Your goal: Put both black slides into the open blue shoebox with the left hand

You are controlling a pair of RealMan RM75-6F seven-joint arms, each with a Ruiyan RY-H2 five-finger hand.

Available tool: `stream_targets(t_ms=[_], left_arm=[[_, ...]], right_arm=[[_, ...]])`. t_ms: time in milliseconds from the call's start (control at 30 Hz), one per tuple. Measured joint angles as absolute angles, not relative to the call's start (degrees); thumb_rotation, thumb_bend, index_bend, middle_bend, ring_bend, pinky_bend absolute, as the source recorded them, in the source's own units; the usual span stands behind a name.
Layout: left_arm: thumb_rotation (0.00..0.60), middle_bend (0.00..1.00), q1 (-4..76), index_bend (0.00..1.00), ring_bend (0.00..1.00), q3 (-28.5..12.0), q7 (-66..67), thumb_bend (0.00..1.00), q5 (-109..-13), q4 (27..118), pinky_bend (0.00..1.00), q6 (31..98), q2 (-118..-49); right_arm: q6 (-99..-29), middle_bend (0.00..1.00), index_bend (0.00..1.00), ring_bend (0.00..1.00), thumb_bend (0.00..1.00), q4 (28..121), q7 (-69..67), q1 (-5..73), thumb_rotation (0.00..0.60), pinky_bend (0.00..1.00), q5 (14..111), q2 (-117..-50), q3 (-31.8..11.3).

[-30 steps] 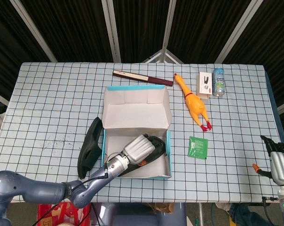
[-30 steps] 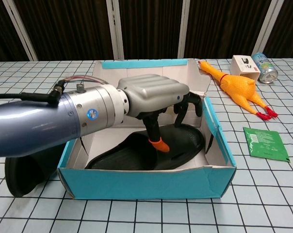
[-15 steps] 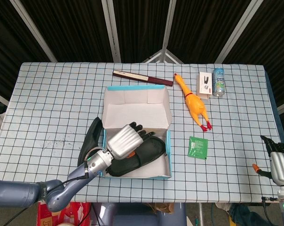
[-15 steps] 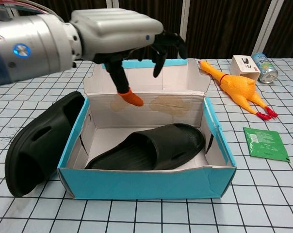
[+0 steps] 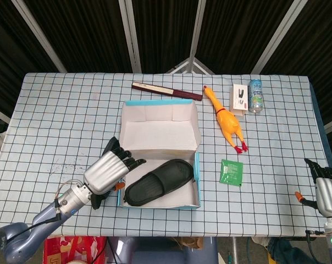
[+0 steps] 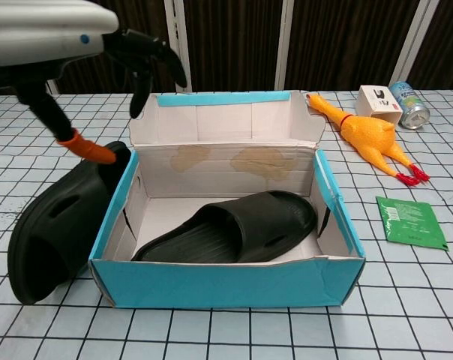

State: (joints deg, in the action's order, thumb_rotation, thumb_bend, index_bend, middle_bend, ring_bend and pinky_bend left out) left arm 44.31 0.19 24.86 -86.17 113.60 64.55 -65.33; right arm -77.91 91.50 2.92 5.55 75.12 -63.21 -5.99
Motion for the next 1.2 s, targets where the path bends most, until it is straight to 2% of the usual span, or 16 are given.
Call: stream_targets(t_ms=[400,933,1200], left_arm=[[0.600,0.40,39.25,0.19,0.30,3.49,16.29,0.15,-92.14,103.47,0.33,67.32,-66.57],[0.600,0.40,35.06,0.20,0.30,5.06,7.42,0.15,-100.11,84.30,0.33,73.09,-77.12],[0.600,0.40,32.12,0.21,0.30,6.19,5.18,0.15,-101.55,79.73,0.33,76.23,-78.40]], right_arm=[[-77.98,0.19,0.13,0.24,0.23,91.53,2.31,5.30,0.600,0.15,74.79,-62.91,-6.08],[-77.73,0.19,0.13,0.24,0.23,91.73,2.09,5.20,0.600,0.15,74.51,-62.67,-6.03],[-77.91,0.19,0.13,0.24,0.23,91.88,1.64,5.04,0.600,0.15,74.83,-62.47,-5.93]])
